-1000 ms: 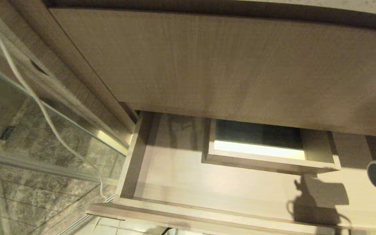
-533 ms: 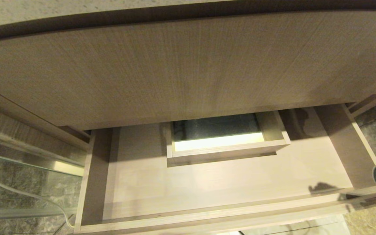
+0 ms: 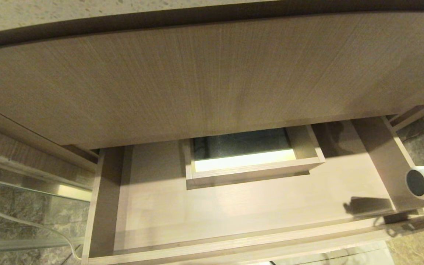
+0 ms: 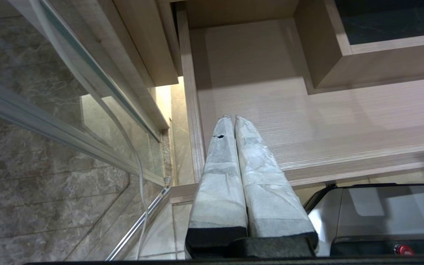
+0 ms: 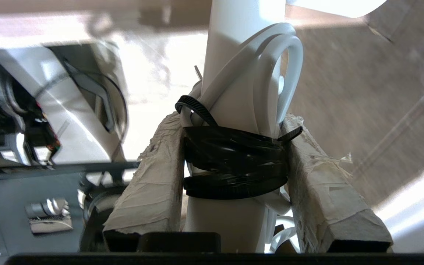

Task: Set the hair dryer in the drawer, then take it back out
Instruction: Put it into the drawer

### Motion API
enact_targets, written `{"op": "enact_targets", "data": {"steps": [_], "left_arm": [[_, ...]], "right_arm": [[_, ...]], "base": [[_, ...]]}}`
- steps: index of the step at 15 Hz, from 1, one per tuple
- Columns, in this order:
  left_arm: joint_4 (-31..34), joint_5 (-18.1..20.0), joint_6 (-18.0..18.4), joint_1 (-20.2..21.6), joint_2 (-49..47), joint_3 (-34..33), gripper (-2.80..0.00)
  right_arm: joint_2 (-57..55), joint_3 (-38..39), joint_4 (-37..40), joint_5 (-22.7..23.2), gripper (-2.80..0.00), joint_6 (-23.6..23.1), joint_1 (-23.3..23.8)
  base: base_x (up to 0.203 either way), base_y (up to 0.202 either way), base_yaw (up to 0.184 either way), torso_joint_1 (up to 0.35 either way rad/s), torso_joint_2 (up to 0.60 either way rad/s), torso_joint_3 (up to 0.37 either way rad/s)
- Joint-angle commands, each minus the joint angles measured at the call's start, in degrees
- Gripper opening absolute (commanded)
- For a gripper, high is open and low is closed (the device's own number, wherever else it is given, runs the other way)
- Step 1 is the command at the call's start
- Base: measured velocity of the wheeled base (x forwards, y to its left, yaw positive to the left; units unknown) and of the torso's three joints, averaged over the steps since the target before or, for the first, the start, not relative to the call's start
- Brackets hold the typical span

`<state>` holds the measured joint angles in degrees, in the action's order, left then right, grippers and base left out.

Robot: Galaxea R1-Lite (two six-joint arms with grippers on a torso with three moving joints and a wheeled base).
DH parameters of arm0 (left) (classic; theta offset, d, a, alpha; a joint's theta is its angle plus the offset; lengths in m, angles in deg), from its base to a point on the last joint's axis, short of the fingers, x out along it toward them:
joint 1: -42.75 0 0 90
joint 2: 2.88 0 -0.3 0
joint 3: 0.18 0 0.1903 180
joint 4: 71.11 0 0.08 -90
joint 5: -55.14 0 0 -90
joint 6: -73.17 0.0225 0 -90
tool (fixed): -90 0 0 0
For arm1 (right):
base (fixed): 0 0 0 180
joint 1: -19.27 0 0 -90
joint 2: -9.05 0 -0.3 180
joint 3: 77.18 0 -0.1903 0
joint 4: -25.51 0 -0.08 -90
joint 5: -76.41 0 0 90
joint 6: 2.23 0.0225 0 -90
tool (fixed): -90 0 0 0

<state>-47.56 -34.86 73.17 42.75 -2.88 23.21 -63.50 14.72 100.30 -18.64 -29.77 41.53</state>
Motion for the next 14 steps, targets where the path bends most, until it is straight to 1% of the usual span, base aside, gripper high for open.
{"op": "enact_targets", "data": {"steps": [1, 4, 6, 9, 14], "left_arm": [[0.0, 0.0, 0.0, 0.0, 0.1, 0.1, -2.80], [0.0, 0.0, 0.0, 0.0, 0.1, 0.0, -2.80], [0.0, 0.0, 0.0, 0.0, 0.0, 0.0, -2.80], [0.0, 0.0, 0.0, 0.0, 0.0, 0.1, -2.80], [0.1, 0.0, 0.0, 0.0, 0.0, 0.0, -2.80]], "right_arm": [[-0.6, 2.3, -1.9, 0.8, -2.80, 0.0, -0.9], [-0.9, 9.2, -12.0, 3.4, -2.80, -0.2, -1.7], [-3.5, 12.0, -17.8, 4.0, -2.80, -0.2, -2.6], [-8.9, 12.4, -23.4, 5.0, -2.80, -0.1, -2.8], [-19.3, 11.0, -35.9, 7.5, -2.80, -0.4, -2.8]], "base": [[0.000, 0.000, 0.000, 0.000, 0.00, 0.000], [0.000, 0.000, 0.000, 0.000, 0.00, 0.000], [0.000, 0.000, 0.000, 0.000, 0.00, 0.000], [0.000, 0.000, 0.000, 0.000, 0.00, 0.000], [0.000, 0.000, 0.000, 0.000, 0.00, 0.000]]}}
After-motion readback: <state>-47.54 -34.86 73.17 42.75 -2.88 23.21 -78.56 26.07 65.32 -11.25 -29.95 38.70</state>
